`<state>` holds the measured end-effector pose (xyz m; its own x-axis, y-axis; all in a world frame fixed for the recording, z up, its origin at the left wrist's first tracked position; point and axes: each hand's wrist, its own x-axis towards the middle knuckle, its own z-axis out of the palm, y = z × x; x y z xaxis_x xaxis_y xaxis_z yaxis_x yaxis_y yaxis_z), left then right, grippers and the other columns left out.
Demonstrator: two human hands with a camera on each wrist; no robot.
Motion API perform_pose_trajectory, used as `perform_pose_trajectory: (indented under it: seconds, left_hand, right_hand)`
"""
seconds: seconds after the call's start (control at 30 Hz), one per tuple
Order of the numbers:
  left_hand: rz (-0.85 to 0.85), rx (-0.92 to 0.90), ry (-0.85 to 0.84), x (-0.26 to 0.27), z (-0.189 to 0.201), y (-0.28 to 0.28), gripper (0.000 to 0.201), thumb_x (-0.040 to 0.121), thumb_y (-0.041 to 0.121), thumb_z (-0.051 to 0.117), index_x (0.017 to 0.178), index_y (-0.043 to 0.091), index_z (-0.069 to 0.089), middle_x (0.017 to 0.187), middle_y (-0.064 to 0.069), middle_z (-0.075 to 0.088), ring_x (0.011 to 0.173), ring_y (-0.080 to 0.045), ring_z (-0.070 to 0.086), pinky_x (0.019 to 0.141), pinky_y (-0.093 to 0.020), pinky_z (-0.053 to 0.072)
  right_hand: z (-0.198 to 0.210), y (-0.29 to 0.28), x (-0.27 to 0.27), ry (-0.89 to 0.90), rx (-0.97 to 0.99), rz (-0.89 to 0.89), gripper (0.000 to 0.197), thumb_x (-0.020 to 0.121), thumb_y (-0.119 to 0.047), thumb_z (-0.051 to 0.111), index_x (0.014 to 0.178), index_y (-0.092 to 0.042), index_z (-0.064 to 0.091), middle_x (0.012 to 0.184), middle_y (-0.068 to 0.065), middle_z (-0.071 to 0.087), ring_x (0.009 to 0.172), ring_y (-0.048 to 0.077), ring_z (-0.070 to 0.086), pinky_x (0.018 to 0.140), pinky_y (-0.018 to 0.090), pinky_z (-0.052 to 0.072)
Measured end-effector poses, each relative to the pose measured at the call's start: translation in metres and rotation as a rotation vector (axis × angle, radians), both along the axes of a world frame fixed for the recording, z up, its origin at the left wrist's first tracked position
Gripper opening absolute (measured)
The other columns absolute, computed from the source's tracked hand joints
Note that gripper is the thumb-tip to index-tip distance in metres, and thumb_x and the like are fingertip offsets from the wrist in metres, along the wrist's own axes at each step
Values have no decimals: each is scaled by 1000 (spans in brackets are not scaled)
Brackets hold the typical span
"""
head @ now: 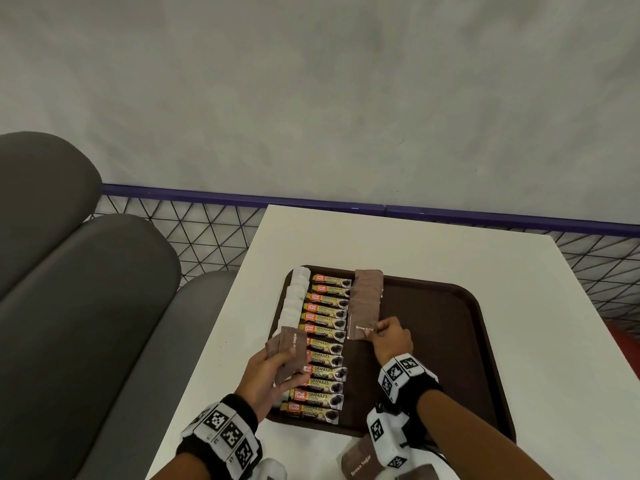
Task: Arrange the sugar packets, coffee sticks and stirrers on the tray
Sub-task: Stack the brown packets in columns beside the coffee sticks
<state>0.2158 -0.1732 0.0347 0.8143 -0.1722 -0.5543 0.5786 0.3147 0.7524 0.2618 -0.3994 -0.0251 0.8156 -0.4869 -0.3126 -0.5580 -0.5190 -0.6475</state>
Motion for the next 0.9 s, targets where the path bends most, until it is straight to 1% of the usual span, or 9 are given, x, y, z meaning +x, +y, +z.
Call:
perform_pose_trajectory:
  seconds: [0.17,0.33,0.4,0.47,0.57,0.63,0.7,0.8,0.9]
  left_hand:
    - [-11,53,-7,-1,3,-1,31,88,15,61,119,17,60,112,-12,69,105,-27,64,76,-39,59]
    - [-15,84,-44,-3,10,-5,25,86,14,63,111,19,62,111,-12,68,106,-30,63,77,-38,56]
    - [-9,88,-70,-3,14,-8,22,86,13,63,106,22,62,107,-10,68,102,-27,63,76,-37,56]
    - [4,94,-92,-4,17,-12,21,86,11,63,103,23,62,102,-8,69,93,-22,64,69,-31,56]
    - [15,122,-97,-6,20,-16,21,85,9,64,102,20,61,98,-11,68,81,-21,61,55,-23,54]
    - [6,148,-91,-7,20,-18,25,83,9,66,107,16,61,98,-14,67,78,-20,60,51,-21,52]
    - [-29,180,-93,-8,21,-20,26,83,11,66,108,17,60,96,-14,67,75,-20,57,49,-20,49]
    - [-87,205,-100,-11,25,-21,23,83,12,66,104,20,63,89,-10,66,76,-19,55,54,-22,45]
    - [-128,200,-112,-13,26,-20,25,83,12,66,106,19,64,88,-9,66,79,-19,57,62,-26,45]
  right_hand:
    - [2,-1,-1,2,2,6,23,81,-29,67,87,-21,46,94,6,60,98,23,48,85,34,40]
    - [15,-3,-7,-82,-23,24,32,79,-33,68,90,-19,41,75,-6,48,89,16,39,81,33,38]
    - [20,-1,-9,-142,-14,44,29,81,-35,65,88,-19,43,75,-7,48,89,16,40,77,31,37]
    - [26,3,-13,-202,12,89,23,84,-36,62,87,-19,46,81,-5,52,90,15,41,75,28,35]
    - [33,14,-18,-292,164,187,15,87,-31,59,88,-18,52,95,1,58,90,13,48,73,24,38]
    - [42,24,-21,-343,328,268,9,89,-27,58,91,-19,56,97,1,60,90,14,54,71,18,41]
    - [50,33,-23,-345,445,360,10,89,-25,58,98,-21,60,98,0,60,92,18,57,76,18,43]
    - [56,41,-26,-294,500,520,24,87,-19,61,111,-18,61,98,3,59,84,12,55,77,16,44]
    - [57,42,-27,-263,541,594,18,84,-6,63,94,-21,64,89,5,63,84,14,56,81,26,48]
